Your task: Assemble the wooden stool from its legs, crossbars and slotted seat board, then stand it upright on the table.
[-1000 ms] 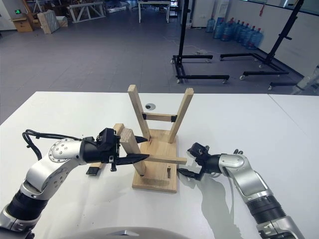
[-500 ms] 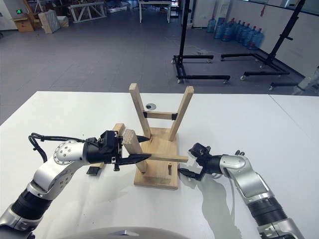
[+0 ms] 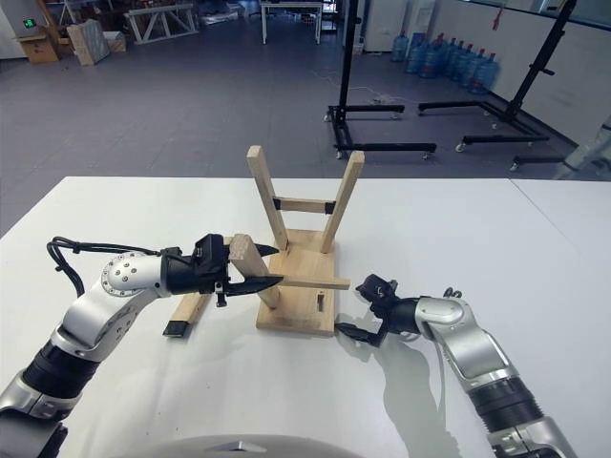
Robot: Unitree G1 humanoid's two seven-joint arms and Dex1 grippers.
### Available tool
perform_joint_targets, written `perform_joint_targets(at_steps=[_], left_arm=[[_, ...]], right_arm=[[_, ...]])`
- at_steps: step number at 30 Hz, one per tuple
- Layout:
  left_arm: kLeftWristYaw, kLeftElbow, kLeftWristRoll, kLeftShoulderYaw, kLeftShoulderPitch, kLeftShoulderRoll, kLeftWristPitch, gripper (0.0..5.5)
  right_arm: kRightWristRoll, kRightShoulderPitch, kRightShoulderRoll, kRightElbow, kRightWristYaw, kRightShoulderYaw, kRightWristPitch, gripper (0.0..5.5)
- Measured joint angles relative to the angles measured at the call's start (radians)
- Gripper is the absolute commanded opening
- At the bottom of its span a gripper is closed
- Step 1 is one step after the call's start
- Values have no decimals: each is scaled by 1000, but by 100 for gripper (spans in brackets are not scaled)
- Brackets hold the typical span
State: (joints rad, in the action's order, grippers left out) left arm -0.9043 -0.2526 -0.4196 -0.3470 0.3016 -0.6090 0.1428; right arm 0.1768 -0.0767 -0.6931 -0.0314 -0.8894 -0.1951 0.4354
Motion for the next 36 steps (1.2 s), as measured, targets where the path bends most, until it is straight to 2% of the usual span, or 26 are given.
perform_joint_targets(at_steps=[3, 12, 22, 23, 29, 36], left_arm=[[12, -22, -24, 3, -15, 1, 53, 213], [10, -90, -139, 26, 95, -38, 384, 213], [-16, -94, -107, -10, 91, -68, 340, 207], [-14, -94, -107, -10, 86, -68, 334, 244], [-22, -42, 3, -128, -48, -86, 423, 338], [-11, -14, 47, -84, -58, -52, 421, 457]], right_arm=[[-2, 4, -1, -6, 1, -1, 1, 540], [-2, 9, 3, -19, 2, -6, 3, 540], [-2, 12, 4, -31, 8, -7, 21, 540], [-2, 12, 3, -31, 8, -7, 21, 540], [0, 8, 18, -38, 6, -33, 20, 540], [2, 8, 40, -41, 6, -44, 20, 540]])
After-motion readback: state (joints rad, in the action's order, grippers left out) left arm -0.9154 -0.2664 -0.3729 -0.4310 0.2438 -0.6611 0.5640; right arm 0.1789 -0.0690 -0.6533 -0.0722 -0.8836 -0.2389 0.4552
